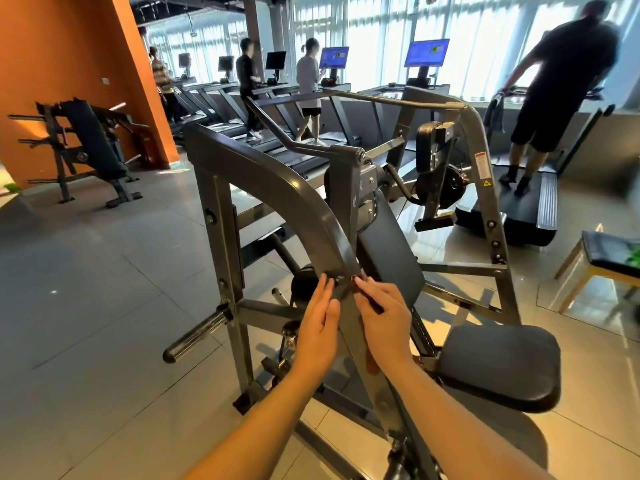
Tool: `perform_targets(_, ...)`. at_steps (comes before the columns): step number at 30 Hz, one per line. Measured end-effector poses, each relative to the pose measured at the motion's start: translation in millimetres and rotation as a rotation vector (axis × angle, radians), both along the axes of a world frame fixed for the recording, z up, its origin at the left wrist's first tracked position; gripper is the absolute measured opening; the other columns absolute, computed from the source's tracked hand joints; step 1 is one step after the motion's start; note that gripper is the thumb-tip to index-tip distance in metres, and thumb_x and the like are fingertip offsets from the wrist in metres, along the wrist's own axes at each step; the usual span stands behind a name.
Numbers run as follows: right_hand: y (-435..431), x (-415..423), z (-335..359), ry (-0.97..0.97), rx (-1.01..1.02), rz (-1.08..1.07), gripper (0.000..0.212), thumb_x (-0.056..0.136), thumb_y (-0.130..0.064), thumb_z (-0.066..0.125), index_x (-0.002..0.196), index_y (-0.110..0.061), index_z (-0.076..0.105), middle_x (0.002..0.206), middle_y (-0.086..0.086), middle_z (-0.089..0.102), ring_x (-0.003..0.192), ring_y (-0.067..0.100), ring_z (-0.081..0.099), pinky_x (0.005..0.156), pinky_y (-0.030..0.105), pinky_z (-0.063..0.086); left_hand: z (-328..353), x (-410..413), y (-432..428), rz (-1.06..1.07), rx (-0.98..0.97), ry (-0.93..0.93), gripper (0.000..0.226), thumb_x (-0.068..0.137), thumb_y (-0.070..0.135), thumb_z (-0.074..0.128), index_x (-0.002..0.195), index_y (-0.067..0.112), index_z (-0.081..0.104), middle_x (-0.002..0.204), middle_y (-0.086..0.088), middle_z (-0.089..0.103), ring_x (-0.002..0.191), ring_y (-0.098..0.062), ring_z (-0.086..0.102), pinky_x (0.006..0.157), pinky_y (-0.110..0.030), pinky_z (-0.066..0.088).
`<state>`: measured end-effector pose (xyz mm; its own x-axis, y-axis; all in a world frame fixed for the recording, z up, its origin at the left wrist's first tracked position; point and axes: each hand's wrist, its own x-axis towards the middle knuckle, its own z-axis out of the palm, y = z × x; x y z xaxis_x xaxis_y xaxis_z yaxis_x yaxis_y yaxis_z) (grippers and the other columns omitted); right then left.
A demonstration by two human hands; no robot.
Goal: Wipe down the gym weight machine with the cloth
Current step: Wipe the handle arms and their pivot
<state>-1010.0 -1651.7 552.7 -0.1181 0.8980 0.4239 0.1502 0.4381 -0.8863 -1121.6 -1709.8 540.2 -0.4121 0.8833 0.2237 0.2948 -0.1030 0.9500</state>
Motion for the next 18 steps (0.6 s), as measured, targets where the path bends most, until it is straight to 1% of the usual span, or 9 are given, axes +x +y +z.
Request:
perform_targets(3,5,7,7,-0.084,0.007,0.013,0.023,0.097,-0.017,0.067,0.115,-0.029,0.071,0.104,-0.019,0.059,0.104,-0.005,0.058,0.085,0.004,0.045,1,2,-1,0.031,-0.002,0.017,0.043,0.106,0.04,0.037,0.149,0.042,0.031,0.163,0.019,0.025,0.132,0.029,0.019,0.099,0.008,0.02)
perform_targets(5,12,1,24,-0.089,0.071,0.036,0.023,0.097,-0.019,0.066,0.117,-0.03,0.07,0.108,-0.021,0.058,0.105,-0.011,0.055,0.088,0.002,0.044,3,3,-1,0.048,0.005,-0.01,0.049,0.103,0.046,0.036,0.151,0.04,0.032,0.163,0.017,0.028,0.141,0.014,0.024,0.102,0.003,0.022)
perform_targets(7,15,-11,33,-0.044,0.093,0.054,0.025,0.098,-0.018,0.066,0.121,-0.023,0.072,0.116,-0.018,0.058,0.109,-0.011,0.054,0.091,0.002,0.042,0,6,0,0.058,0.012,-0.052,0.054,0.1,0.052,0.035,0.152,0.039,0.033,0.162,0.015,0.03,0.148,0.0,0.026,0.108,-0.008,0.026)
perform_targets(8,15,-14,31,-0.021,0.083,0.048,0.026,0.098,-0.017,0.066,0.122,-0.022,0.072,0.118,-0.018,0.058,0.111,-0.008,0.054,0.093,0.004,0.043,-3,9,0,0.059,0.016,-0.067,0.054,0.101,0.054,0.035,0.153,0.039,0.033,0.163,0.014,0.03,0.149,-0.003,0.026,0.114,-0.016,0.027)
perform_targets(10,10,-12,15,-0.013,0.047,0.02,0.026,0.098,-0.017,0.066,0.121,-0.025,0.073,0.116,-0.023,0.058,0.113,-0.004,0.056,0.096,0.008,0.046,-8,16,-2,0.047,0.017,-0.068,0.053,0.103,0.054,0.036,0.154,0.039,0.032,0.163,0.013,0.028,0.15,-0.004,0.025,0.121,-0.031,0.027)
perform_targets(12,2,2,-12,-0.064,-0.003,-0.012,0.025,0.097,-0.017,0.066,0.12,-0.026,0.073,0.112,-0.024,0.059,0.112,0.001,0.058,0.096,0.012,0.048,-13,23,-6,0.021,0.006,-0.074,0.047,0.107,0.045,0.036,0.153,0.04,0.032,0.164,0.014,0.026,0.15,-0.002,0.022,0.123,-0.033,0.025)
perform_targets(14,-8,24,-34,-0.125,-0.069,-0.023,0.025,0.097,-0.015,0.067,0.119,-0.024,0.073,0.106,-0.021,0.061,0.107,0.006,0.061,0.09,0.008,0.048,-14,29,-8,0.015,-0.018,-0.067,0.04,0.109,0.037,0.036,0.148,0.045,0.032,0.164,0.014,0.025,0.15,-0.001,0.021,0.123,-0.031,0.023)
perform_targets(16,-13,39,-40,-0.193,-0.123,-0.002,0.021,0.097,-0.016,0.066,0.117,-0.022,0.073,0.101,-0.02,0.059,0.103,0.007,0.062,0.085,0.004,0.046,-16,33,-11,0.032,-0.039,-0.05,0.039,0.109,0.036,0.036,0.146,0.046,0.034,0.163,0.013,0.028,0.149,-0.003,0.024,0.124,-0.037,0.025)
perform_targets(18,-15,43,-33,-0.191,-0.158,0.003,0.018,0.099,-0.022,0.064,0.115,-0.026,0.071,0.105,-0.016,0.054,0.102,0.003,0.058,0.087,0.011,0.05,-18,36,-15,0.037,-0.031,-0.037,0.035,0.107,0.038,0.038,0.14,0.05,0.039,0.159,0.012,0.034,0.147,-0.005,0.031,0.122,-0.041,0.032)
